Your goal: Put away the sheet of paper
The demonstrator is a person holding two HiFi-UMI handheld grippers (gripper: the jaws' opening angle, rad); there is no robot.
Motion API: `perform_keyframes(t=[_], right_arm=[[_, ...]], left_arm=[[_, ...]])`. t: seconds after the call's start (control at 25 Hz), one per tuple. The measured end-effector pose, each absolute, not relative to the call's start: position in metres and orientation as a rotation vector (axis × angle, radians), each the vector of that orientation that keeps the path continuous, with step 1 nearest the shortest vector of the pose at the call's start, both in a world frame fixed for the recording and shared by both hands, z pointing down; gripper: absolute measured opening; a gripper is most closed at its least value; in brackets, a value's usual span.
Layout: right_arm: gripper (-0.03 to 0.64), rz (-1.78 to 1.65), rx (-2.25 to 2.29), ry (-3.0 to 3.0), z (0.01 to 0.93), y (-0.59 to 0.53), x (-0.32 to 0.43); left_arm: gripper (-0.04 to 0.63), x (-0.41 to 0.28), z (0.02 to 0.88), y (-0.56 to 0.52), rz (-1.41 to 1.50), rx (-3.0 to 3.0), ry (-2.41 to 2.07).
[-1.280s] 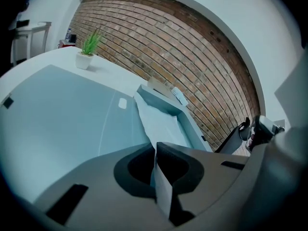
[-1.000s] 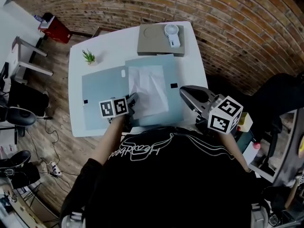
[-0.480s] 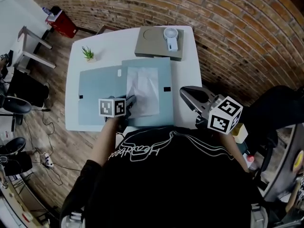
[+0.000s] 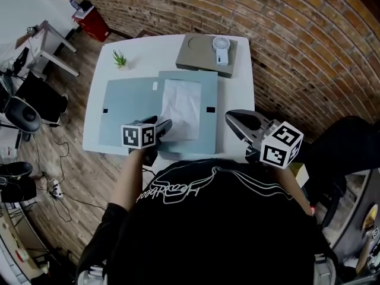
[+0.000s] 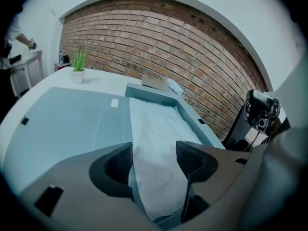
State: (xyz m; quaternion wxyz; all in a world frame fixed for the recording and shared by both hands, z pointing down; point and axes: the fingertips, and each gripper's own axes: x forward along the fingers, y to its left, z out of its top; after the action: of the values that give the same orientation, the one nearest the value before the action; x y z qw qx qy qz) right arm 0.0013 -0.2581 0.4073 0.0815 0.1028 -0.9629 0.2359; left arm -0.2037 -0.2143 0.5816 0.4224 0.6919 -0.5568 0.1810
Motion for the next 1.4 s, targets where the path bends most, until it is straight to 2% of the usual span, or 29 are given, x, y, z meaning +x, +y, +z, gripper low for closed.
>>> perform_keyframes(t=[0.2,0.36,0.48,0.68,0.88,1.4], right_arm=[[0.002,0.634,0.292,-2.877,0.402,-0.243,-0.007],[0.002,0.636,0.306,-2.873,0.397,-0.228,-0.015],[0.002,0.657,0.317,-2.876,0.392,-0.216,-0.026],[0.002,0.713,0.316,-2.879,0.389,-0.189,-0.050],[0.002,0.769,0.310,-2.849,0.400,-0.158,-0.065],[0.002,0.718,0.278,-2.873,0.401,-0.126,-0.072]], left_arm=[[0.280,-0.211,0.557,-0.208,0.464,1.789,-1.438],[0.208,-0.197,0.515,-0.207,0.410,1.939,-1.420],[0.122,-0.179,0.473,-0.200,0.300,2.084,-1.361],[0.046,-0.160,0.413,-0.172,0.177,2.287,-1.243],[0.035,-0.152,0.386,-0.142,0.054,2.370,-1.142],[0.034,-0.138,0.406,-0.112,0.096,2.317,-1.102]])
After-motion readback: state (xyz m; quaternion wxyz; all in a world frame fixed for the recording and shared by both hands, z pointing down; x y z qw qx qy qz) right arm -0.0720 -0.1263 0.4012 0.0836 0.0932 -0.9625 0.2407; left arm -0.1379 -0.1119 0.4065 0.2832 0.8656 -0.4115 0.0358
